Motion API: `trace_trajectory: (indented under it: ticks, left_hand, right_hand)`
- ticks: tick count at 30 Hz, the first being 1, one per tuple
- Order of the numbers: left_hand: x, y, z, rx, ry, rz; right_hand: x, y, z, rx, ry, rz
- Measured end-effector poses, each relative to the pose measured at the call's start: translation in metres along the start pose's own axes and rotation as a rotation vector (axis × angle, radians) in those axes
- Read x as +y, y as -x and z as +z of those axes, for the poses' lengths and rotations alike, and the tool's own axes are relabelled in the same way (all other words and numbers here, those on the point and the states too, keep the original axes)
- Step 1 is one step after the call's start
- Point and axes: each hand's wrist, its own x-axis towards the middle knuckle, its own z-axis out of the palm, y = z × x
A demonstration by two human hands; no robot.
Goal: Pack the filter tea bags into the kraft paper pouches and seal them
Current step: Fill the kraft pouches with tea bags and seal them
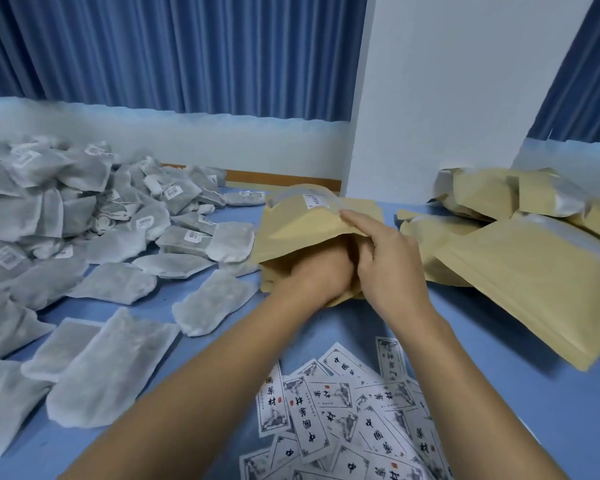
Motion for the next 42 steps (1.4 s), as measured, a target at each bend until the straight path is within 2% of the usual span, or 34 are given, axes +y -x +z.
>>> trace_trajectory:
  ticks: [1,3,5,7,8,10,11,13,15,17,19,21,23,25,27,29,31,33,35,38,42]
  left_hand:
    - [0.002,0.014,0.002,0.092,0.084,0.055]
    - [0.005,0.054,0.008,0.443,0.249,0.25]
    - [0.001,0.094,0.019,0.647,0.47,0.339]
    - [0.002,0.115,0.024,0.688,0.86,0.151]
    - [0.002,0.119,0.021,0.692,1.072,-0.027]
    - [-0.007,0.116,0.01,0.576,1.358,-0.415]
    - [-0.013,0.112,0.003,0.461,1.404,-0.525]
    - [-0.027,0.102,-0.012,0.269,1.352,-0.591]
    - [-0.037,0.096,-0.021,0.183,1.293,-0.583]
    - [-0.045,0.094,-0.021,0.185,1.312,-0.558]
    - [-0.051,0.097,-0.021,0.247,1.427,-0.541]
    - [-0.055,0.1,-0.017,0.308,1.556,-0.542]
    - [-0.051,0.105,-0.01,0.32,1.604,-0.529]
    - [-0.045,0.109,-0.002,0.333,1.632,-0.525]
    - [-0.042,0.113,0.001,0.346,1.661,-0.524]
    - [-0.04,0.115,0.002,0.329,1.647,-0.507]
    - [-0.038,0.118,0.006,0.267,1.595,-0.475]
    - [-0.034,0.12,0.01,0.194,1.555,-0.459]
    - [-0.031,0.12,0.013,0.164,1.572,-0.501]
    - [-0.027,0.123,0.015,0.21,1.68,-0.565]
    - [-0.014,0.129,0.026,0.131,1.611,-0.492]
  right_hand:
    - [0.0,-0.001,0.0,0.023,-0.003,0.014]
    - [0.0,-0.002,-0.003,0.066,-0.019,0.032]
    - [-0.001,-0.002,-0.007,0.108,-0.028,0.024]
    - [-0.003,-0.002,-0.009,0.127,-0.035,0.013]
    - [-0.004,-0.002,-0.01,0.131,-0.044,0.01]
    - [-0.004,-0.001,-0.01,0.121,-0.046,0.024]
    - [-0.005,0.001,-0.01,0.108,-0.041,0.041]
    - [-0.008,0.005,-0.008,0.057,-0.035,0.046]
    - [-0.011,0.011,-0.005,-0.031,-0.048,-0.001]
    - [-0.008,0.021,-0.006,-0.138,-0.06,-0.067]
    - [0.004,0.032,-0.012,-0.261,-0.049,-0.109]
    - [0.021,0.046,-0.02,-0.375,-0.098,-0.07]
    - [0.033,0.061,-0.027,-0.432,-0.278,0.005]
    - [0.036,0.075,-0.033,-0.379,-0.526,0.096]
    - [0.035,0.087,-0.039,-0.15,-0.762,0.257]
    - [0.031,0.091,-0.041,0.032,-0.866,0.501]
    - [0.029,0.092,-0.038,-0.041,-0.865,0.699]
    - [0.025,0.092,-0.032,-0.117,-0.922,0.804]
    - [0.024,0.092,-0.028,-0.082,-0.98,0.825]
    - [0.021,0.091,-0.027,-0.048,-1.06,0.728]
    - [0.003,0.101,-0.02,-0.263,-1.063,0.58]
